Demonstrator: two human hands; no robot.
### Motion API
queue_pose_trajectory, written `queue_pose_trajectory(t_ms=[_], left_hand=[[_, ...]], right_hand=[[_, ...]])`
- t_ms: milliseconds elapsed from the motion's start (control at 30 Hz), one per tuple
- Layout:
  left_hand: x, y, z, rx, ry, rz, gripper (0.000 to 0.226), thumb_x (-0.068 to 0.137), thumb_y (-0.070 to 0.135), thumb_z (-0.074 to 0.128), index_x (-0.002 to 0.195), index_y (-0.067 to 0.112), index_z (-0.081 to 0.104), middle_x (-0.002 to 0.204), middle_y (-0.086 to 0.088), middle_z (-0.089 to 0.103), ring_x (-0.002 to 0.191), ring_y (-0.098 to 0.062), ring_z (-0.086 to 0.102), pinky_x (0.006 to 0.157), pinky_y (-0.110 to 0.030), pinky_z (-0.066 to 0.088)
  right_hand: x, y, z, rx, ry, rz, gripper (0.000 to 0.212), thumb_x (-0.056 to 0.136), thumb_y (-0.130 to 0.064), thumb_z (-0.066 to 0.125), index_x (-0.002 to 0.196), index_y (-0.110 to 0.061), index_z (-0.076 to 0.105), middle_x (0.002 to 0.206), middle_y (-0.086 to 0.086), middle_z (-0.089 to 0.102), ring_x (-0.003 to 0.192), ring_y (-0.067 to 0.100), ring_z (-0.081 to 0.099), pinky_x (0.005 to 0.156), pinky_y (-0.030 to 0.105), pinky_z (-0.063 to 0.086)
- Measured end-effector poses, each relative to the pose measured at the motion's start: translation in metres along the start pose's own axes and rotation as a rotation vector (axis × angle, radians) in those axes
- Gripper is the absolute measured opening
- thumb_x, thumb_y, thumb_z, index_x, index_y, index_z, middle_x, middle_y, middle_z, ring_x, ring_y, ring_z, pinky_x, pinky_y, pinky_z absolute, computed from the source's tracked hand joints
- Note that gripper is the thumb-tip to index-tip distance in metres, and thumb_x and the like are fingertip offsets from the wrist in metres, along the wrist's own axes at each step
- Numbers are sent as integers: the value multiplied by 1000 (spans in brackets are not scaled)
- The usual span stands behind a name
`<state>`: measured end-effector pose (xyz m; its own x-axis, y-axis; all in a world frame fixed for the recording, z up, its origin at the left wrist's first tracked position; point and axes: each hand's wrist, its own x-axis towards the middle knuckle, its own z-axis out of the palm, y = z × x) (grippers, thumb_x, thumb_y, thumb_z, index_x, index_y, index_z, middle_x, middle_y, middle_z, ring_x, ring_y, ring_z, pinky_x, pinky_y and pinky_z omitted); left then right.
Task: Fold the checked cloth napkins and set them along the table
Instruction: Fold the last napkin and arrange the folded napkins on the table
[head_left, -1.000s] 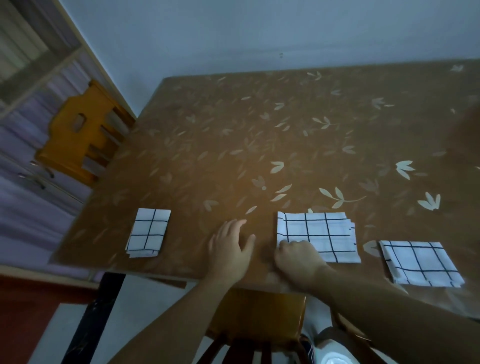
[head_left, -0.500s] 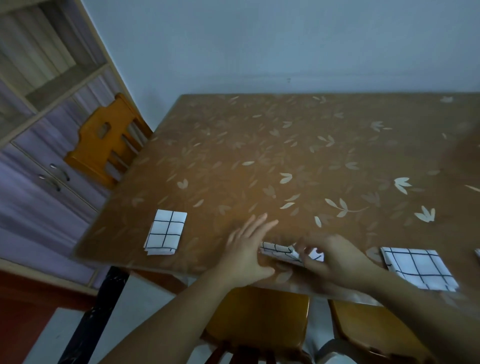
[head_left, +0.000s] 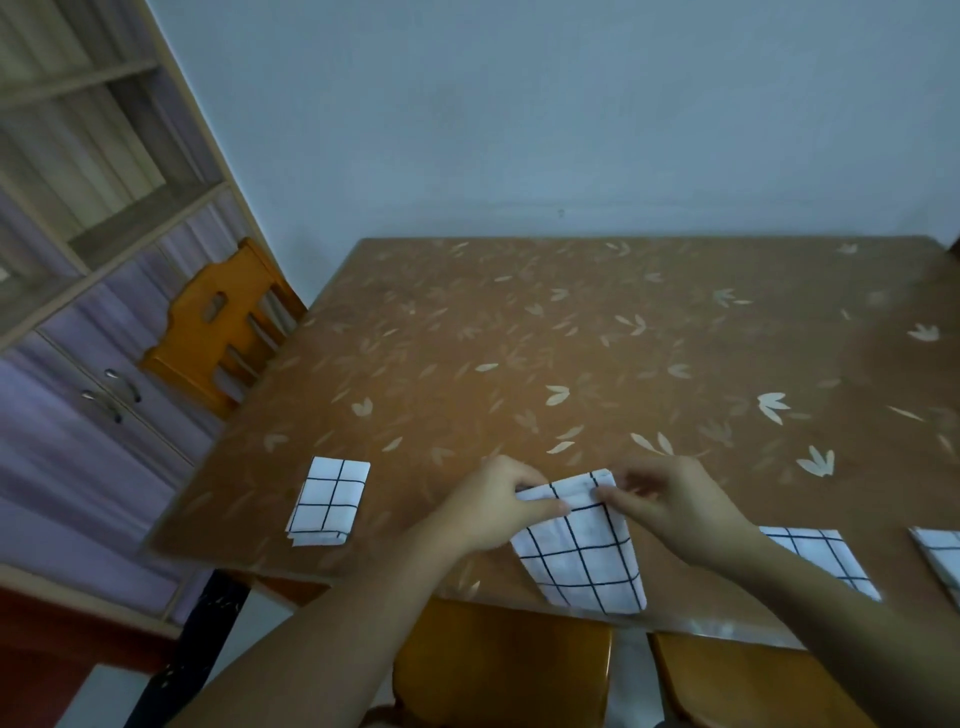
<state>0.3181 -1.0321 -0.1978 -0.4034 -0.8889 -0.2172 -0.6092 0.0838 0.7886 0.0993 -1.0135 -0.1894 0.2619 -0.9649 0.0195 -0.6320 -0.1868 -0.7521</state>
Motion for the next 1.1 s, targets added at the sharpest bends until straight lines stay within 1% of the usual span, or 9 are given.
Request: queue_pose_trajectory(t_ms=[133, 233, 367, 500, 600, 700, 867, 1000, 1100], left_hand=[[-1, 5, -12, -309, 91, -54, 7, 83, 26, 76, 80, 20, 74, 77, 6, 74, 73, -7, 69, 64, -21, 52], [0, -7, -7, -434, 42, -145, 19, 83, 17, 75, 101, 13, 73, 101, 2, 75, 96, -12, 70, 89, -33, 55], [3, -22, 14, -534, 63, -250, 18, 86, 18, 72, 103, 13, 73, 104, 0, 75, 97, -15, 70, 93, -38, 53], [8, -26, 30, -655, 193, -354, 10, 90, 22, 67, 99, 20, 71, 103, 2, 74, 93, -13, 70, 80, -33, 54], [8, -34, 40, -595, 80, -464, 23, 92, 27, 64, 115, 24, 65, 111, 5, 70, 102, -15, 65, 85, -37, 52], [9, -49, 52, -564, 2, -581, 43, 92, 21, 63, 133, 27, 50, 118, 1, 67, 105, -20, 65, 96, -48, 51], [8, -66, 83, -615, 56, -715, 61, 90, 8, 65, 139, 30, 35, 113, -6, 65, 91, -22, 70, 77, -36, 59], [7, -74, 96, -584, 77, -668, 48, 88, 5, 66, 123, 29, 44, 105, -4, 61, 92, -22, 68, 81, -38, 59], [10, -76, 97, -553, 93, -630, 38, 90, 3, 63, 115, 28, 48, 104, -4, 63, 90, -20, 67, 76, -34, 60]], right_hand=[[9, -7, -15, 332, 17, 55, 14, 89, -19, 65, 80, -12, 74, 74, 0, 73, 69, 10, 67, 64, 18, 49], [11, -2, -14, 553, 92, 174, 14, 90, -15, 63, 85, -8, 74, 83, 8, 75, 82, 23, 71, 76, 33, 57], [3, 16, -6, 711, 9, 373, 23, 92, -23, 60, 96, -3, 72, 93, 10, 75, 90, 26, 71, 84, 38, 57], [-10, 41, 12, 552, -298, 469, 23, 89, -23, 63, 99, -3, 69, 95, 3, 75, 87, 16, 72, 80, 33, 56], [-10, 55, 24, 603, -253, 565, 18, 91, -17, 61, 99, -1, 67, 93, 3, 76, 83, 16, 73, 67, 26, 55], [-9, 71, 36, 630, -208, 684, 20, 91, -16, 62, 105, -2, 64, 98, 9, 74, 85, 21, 73, 68, 31, 59], [-21, 87, 61, 627, -153, 808, 43, 87, -15, 69, 119, -14, 40, 96, 15, 70, 67, 24, 73, 53, 30, 56], [-37, 95, 64, 499, -143, 675, 38, 90, -19, 65, 114, -21, 37, 103, 10, 64, 73, 22, 70, 57, 27, 55], [-47, 102, 63, 243, -180, 453, 36, 92, -9, 54, 121, -23, 37, 94, 1, 66, 74, 14, 68, 64, 28, 57]])
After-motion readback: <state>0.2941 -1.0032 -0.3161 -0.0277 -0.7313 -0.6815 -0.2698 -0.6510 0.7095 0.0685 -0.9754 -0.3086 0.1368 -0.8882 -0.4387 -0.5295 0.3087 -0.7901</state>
